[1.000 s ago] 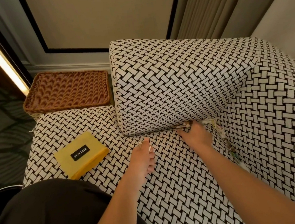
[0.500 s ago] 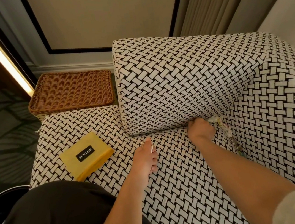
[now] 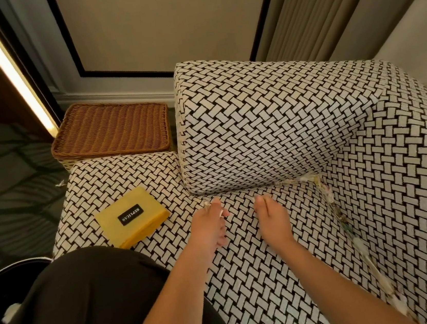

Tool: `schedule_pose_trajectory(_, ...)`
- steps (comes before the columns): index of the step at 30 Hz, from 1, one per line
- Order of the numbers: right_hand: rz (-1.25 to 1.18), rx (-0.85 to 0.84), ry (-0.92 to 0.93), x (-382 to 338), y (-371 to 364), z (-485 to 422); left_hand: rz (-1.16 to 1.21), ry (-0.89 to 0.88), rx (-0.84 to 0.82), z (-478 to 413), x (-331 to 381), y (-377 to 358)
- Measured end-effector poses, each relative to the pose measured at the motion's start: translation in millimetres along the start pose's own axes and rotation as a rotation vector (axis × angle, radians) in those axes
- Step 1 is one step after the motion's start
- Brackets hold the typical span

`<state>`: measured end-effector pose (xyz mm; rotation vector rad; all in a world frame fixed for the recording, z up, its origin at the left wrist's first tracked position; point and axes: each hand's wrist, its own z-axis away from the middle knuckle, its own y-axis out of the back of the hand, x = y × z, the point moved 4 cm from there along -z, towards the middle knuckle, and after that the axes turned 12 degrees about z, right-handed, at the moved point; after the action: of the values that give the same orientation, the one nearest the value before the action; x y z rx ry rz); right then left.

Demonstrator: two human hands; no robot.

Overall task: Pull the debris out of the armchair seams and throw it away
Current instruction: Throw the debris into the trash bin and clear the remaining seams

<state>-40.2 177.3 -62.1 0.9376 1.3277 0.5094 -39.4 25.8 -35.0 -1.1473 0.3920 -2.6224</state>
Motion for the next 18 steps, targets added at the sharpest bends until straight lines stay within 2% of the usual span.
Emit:
schedule_pose_trajectory(3,-0.199,-0.136,0.051,-35,-1,11,-0.050,0.019,-0.031,17,13,5)
schedule_pose_trajectory(6,-0.253,-0.254,0.130,-73,1,18,0.052,0.009,-0.046,35,29,18)
schedule_pose_trajectory(12,-0.390,-0.413,0.254,-162,10,36,0.175,-0.167,-0.050,86,68,70)
schedule_pose_trajectory(16,-0.416,-0.517,0.366,-220,0,58,0.082,-0.298,-0.089,128,96,112)
schedule_pose_trajectory(18,-0.459,-0.589,0.427,-250,-11,73,0.012,-0.357,-0.047,144,104,137)
